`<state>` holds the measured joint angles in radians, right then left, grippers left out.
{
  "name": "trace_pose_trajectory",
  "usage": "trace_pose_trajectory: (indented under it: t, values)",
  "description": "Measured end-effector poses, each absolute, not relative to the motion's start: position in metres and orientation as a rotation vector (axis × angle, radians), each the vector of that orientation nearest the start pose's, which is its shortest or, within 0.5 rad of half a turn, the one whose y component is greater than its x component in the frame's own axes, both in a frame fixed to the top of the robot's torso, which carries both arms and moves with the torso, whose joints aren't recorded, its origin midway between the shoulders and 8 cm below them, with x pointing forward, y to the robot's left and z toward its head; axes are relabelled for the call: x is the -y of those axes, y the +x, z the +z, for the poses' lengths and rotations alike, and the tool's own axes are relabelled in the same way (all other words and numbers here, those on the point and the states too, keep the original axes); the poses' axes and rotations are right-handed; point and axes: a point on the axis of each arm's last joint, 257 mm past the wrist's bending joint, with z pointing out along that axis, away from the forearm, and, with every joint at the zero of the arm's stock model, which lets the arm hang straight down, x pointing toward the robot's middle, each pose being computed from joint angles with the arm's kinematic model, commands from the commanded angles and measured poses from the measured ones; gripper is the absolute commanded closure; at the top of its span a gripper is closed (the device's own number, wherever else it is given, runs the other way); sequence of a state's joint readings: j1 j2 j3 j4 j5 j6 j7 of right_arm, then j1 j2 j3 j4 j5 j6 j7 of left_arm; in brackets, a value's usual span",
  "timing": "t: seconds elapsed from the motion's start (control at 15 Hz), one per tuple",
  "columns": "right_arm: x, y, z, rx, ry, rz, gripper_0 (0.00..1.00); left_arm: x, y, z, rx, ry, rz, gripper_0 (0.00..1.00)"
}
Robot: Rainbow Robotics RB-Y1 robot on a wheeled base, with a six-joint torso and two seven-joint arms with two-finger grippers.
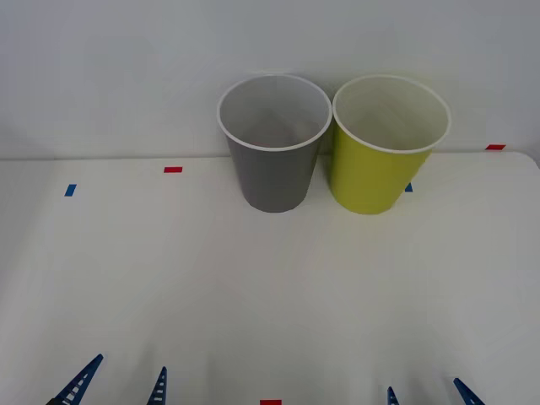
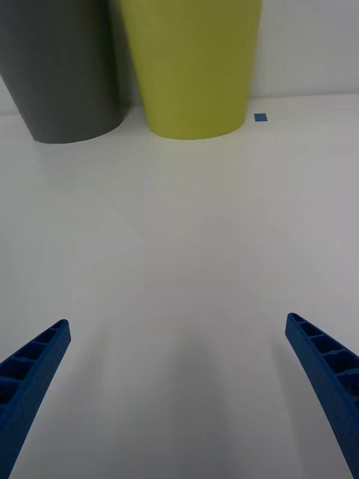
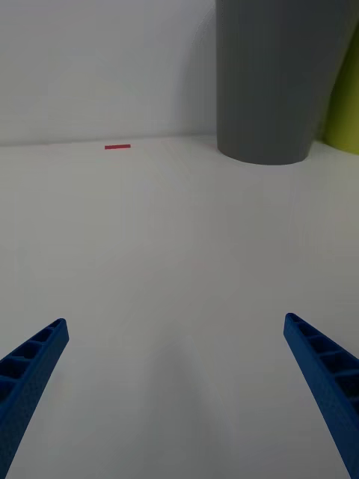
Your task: Put cans in the gray bin and PET bottles in the light green bin.
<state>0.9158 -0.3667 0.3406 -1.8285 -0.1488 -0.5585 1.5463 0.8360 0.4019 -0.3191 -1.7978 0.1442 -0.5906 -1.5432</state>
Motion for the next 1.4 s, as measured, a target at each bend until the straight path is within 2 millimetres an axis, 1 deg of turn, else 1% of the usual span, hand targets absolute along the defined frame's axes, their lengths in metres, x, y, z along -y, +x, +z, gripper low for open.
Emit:
trace_pose_trajectory:
  t: [1.4]
  values:
    - [0.2256,0.2246,-0.329,-1.719,-0.062,0.135,0.0,-0.2341,0.2483,-0.3167,-1.648,0.13,-0.124,0.0]
